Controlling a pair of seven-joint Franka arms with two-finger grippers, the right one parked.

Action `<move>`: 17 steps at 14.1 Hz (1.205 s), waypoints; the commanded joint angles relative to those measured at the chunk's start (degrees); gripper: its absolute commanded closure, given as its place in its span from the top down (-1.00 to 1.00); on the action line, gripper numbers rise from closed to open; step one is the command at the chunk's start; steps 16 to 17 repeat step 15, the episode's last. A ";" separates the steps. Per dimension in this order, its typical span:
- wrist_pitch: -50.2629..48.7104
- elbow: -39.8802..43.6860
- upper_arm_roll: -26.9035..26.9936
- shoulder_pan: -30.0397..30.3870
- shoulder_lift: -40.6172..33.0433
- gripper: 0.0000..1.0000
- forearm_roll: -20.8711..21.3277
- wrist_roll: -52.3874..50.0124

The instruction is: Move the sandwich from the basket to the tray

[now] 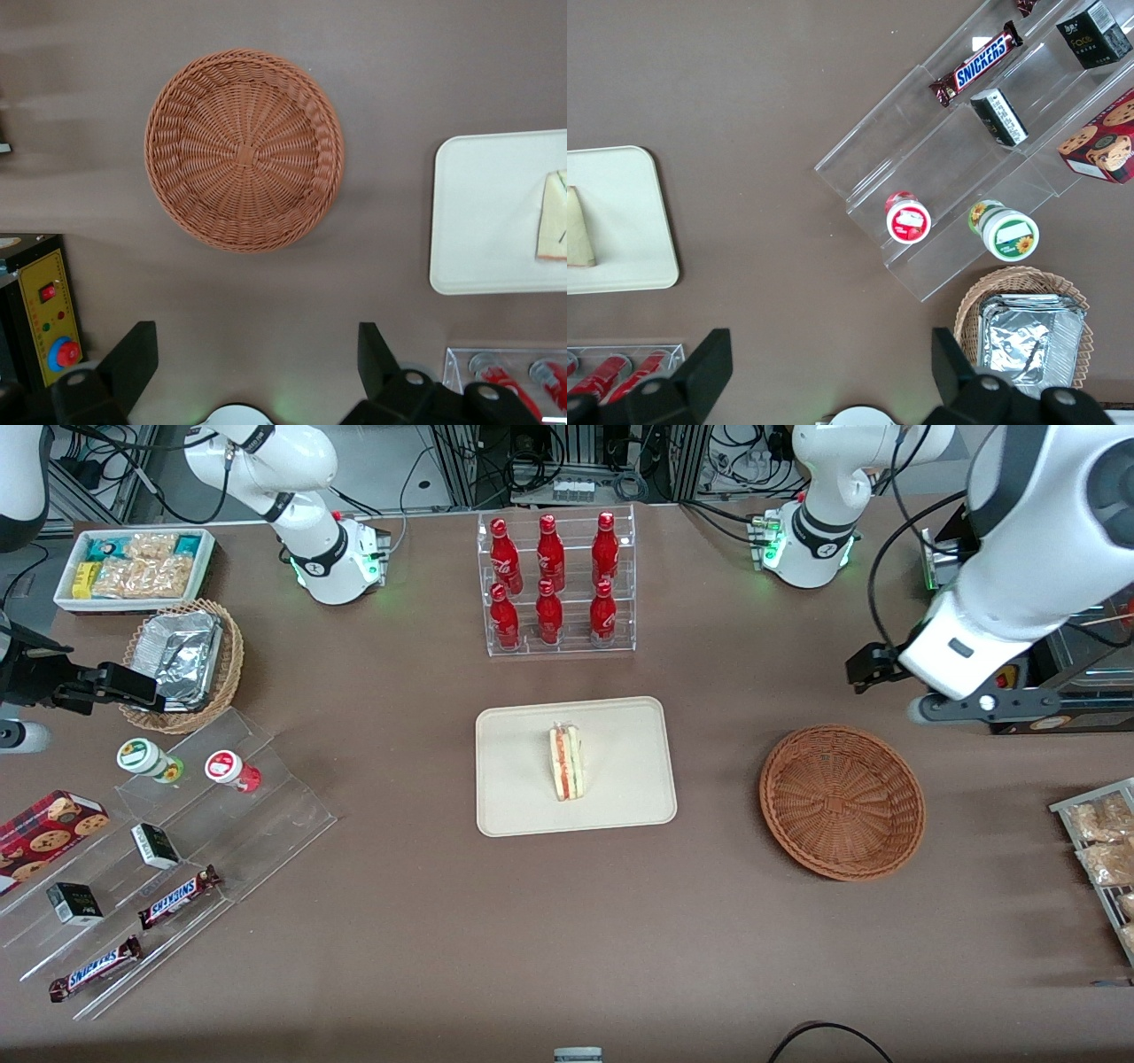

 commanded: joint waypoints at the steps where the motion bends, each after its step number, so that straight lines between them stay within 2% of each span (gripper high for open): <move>1: -0.63 -2.68 3.67 0.37 -3.42 0.99 -2.41 5.68; 6: 1.29 -4.44 7.71 0.01 -5.01 0.99 -2.68 6.23; 10: 0.68 -1.20 9.38 -0.07 -2.47 0.99 -2.59 6.14; 17: 0.68 -0.75 10.79 0.10 -2.20 0.99 -2.41 5.88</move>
